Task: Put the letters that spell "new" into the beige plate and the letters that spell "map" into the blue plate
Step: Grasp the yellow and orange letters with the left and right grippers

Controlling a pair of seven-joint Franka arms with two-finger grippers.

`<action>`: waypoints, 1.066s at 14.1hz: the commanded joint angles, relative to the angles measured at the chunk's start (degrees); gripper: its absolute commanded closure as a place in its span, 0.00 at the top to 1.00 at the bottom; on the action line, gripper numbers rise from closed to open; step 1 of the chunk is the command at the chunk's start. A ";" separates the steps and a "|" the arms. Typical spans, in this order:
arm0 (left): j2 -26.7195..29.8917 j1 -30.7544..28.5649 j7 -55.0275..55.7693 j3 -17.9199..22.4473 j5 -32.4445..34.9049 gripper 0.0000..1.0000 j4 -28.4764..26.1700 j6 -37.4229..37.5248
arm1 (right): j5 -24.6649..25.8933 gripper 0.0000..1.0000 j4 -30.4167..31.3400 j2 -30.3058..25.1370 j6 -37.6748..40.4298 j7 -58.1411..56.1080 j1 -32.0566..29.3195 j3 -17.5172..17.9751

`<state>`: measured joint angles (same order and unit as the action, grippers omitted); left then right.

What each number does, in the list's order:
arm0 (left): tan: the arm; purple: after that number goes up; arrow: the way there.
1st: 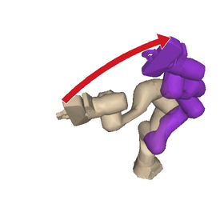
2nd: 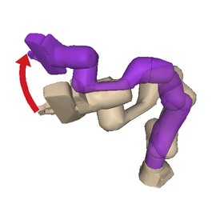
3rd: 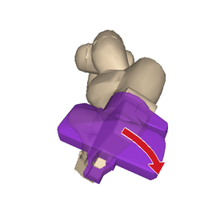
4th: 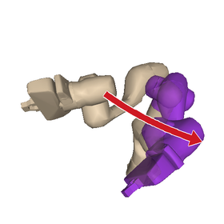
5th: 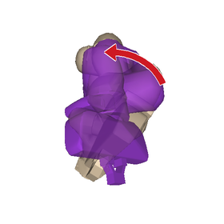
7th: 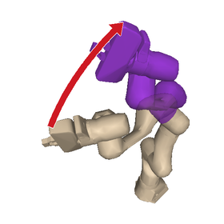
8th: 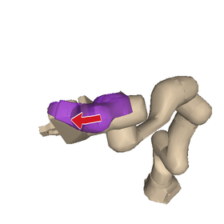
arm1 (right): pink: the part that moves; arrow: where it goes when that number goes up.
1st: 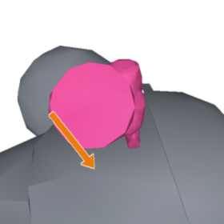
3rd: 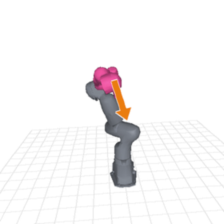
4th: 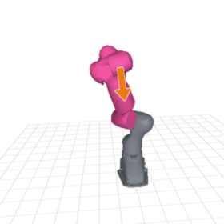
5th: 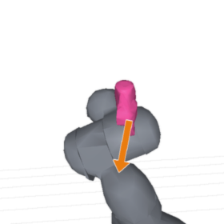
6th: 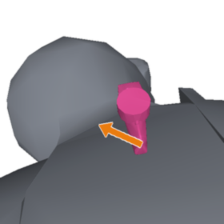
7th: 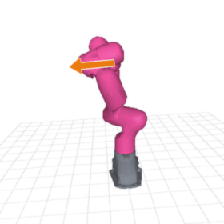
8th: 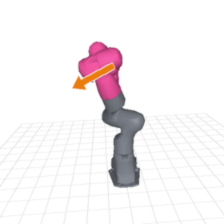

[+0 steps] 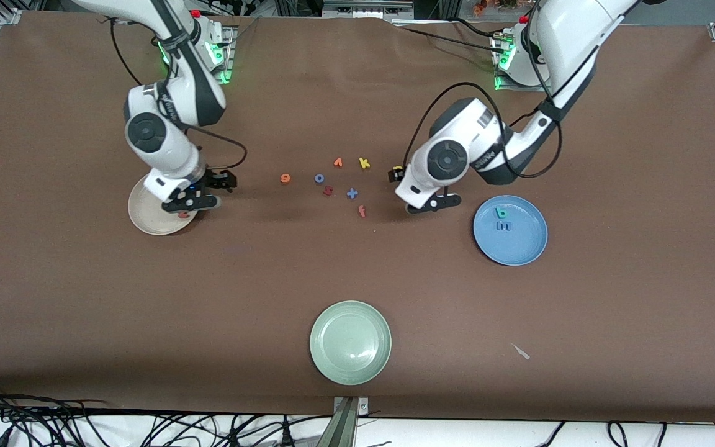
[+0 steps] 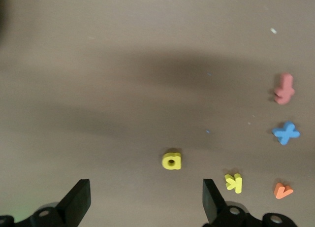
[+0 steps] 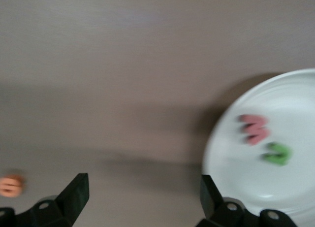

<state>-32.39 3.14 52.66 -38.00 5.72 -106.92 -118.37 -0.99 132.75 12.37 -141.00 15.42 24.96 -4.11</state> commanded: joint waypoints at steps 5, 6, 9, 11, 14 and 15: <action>2.78 2.56 5.94 -0.49 6.32 1.00 -14.62 -18.54 | -0.77 1.00 -0.30 5.30 -9.73 19.98 1.05 10.17; 2.16 2.83 7.79 -0.49 6.32 1.00 -14.98 -20.74 | -0.77 1.00 -0.30 5.73 -9.82 21.21 2.19 10.17; 1.37 4.06 8.77 -0.06 6.41 0.97 -14.90 -21.29 | -0.77 1.00 -0.03 6.61 -10.08 22.72 3.52 10.26; 0.05 4.59 9.82 0.30 9.56 0.92 -14.81 -21.38 | -0.77 1.00 -0.03 7.66 -10.26 22.72 4.40 10.26; -1.62 4.95 15.87 0.47 16.67 0.90 -14.19 -21.38 | -0.77 0.95 0.14 8.28 -10.17 22.72 4.75 10.35; -2.32 4.86 17.54 0.39 18.17 0.90 -14.02 -21.38 | -0.77 0.94 0.14 8.89 -10.43 22.72 4.92 10.35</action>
<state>-33.54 7.54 66.22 -38.02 19.65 -121.41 -139.12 -1.00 132.78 20.49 -150.37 37.68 29.27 6.22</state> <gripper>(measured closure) 0.093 0.013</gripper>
